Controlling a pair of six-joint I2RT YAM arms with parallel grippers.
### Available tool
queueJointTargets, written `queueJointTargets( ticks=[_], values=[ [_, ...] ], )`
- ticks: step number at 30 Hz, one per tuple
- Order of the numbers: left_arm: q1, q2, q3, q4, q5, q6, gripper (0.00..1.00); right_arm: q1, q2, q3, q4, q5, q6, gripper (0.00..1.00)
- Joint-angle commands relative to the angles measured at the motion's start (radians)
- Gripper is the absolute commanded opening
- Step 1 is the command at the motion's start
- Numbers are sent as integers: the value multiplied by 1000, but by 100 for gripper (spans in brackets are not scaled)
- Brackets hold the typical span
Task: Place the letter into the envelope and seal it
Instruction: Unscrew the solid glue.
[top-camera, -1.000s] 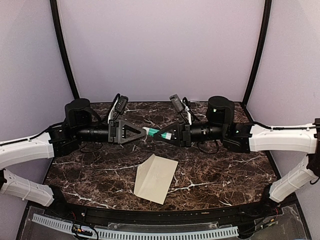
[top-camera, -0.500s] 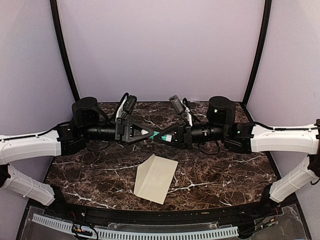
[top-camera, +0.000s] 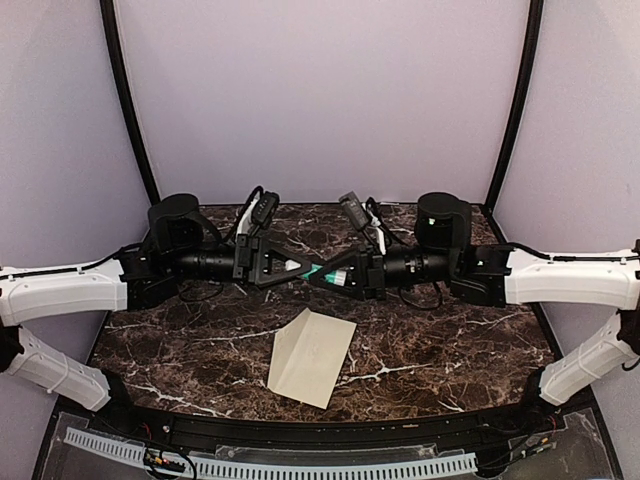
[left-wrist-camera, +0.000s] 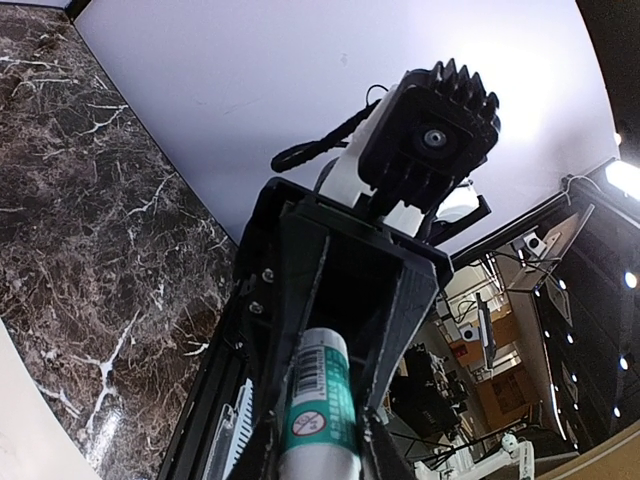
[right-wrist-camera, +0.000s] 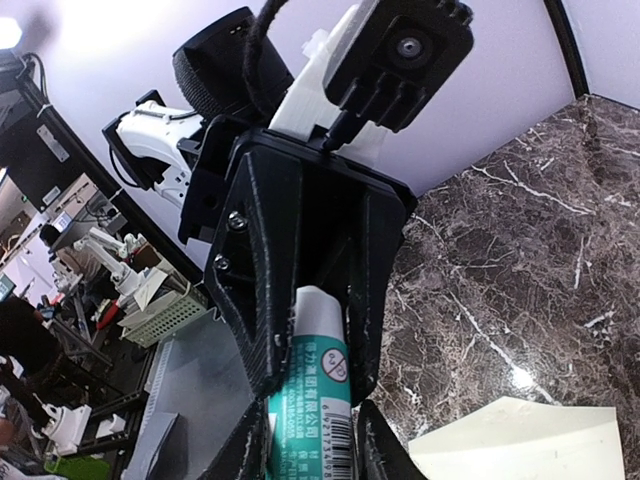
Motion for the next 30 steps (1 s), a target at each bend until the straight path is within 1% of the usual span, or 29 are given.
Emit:
queueJointTargets(
  ticks=[1,4,5,9,12,17,23,27,30],
  values=[
    [-12,-18,0,63,-7,-3,0,6,-16,31,38,25,-14,42],
    [-11,-48,-17,81,-52,-4,0,-1,-43,-5,70,46,0,56],
    [-10,-54,-24,93,-72,-6,0,-8,-55,-29,95,48,18,58],
    [-9,-81,-37,109,-115,-7,0,-22,-105,-105,231,36,86,61],
    [-5,-89,-57,114,-146,-18,0,-22,-113,-122,269,17,109,61],
    [8,-101,-101,178,-159,-64,0,-22,-137,-150,305,25,125,60],
    [8,-101,-113,198,-135,-76,0,-23,-134,-155,302,31,139,49],
    [8,-97,-117,204,-122,-74,0,-23,-118,-147,306,14,150,46],
    [8,-96,-119,213,-114,-78,0,-23,-111,-145,305,12,152,46]
  ],
)
